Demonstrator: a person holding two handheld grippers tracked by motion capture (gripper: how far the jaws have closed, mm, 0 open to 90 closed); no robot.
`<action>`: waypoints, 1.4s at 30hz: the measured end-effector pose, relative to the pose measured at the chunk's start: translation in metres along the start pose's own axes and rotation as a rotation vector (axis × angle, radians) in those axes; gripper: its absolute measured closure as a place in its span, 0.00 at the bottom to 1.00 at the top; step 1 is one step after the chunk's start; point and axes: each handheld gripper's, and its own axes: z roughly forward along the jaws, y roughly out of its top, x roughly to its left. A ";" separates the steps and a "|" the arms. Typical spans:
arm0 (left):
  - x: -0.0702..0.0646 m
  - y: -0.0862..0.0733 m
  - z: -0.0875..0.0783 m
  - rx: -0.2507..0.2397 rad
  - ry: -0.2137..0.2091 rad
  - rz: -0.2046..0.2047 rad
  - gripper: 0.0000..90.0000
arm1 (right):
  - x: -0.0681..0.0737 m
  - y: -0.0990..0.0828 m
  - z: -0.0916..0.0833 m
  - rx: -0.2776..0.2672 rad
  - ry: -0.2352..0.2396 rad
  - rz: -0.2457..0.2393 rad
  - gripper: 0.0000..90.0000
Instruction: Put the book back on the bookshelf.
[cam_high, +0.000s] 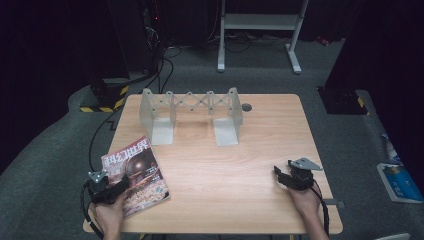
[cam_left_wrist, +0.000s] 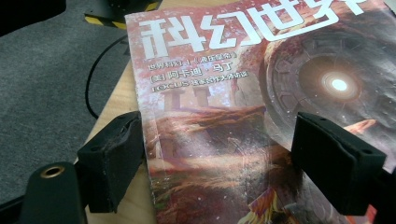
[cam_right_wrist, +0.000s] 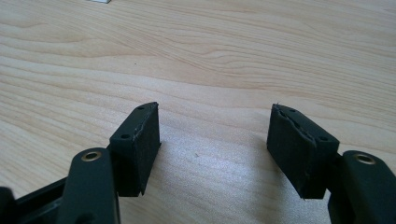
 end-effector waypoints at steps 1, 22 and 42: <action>-0.001 -0.002 -0.002 -0.002 -0.002 0.002 0.20 | 0.000 0.000 0.000 0.000 0.000 0.000 0.38; -0.030 -0.022 -0.026 0.013 -0.046 0.037 0.20 | 0.000 0.000 0.000 0.000 -0.001 0.001 0.38; -0.070 -0.019 -0.019 0.013 -0.121 0.099 0.20 | 0.000 0.000 0.000 -0.001 0.001 -0.001 0.38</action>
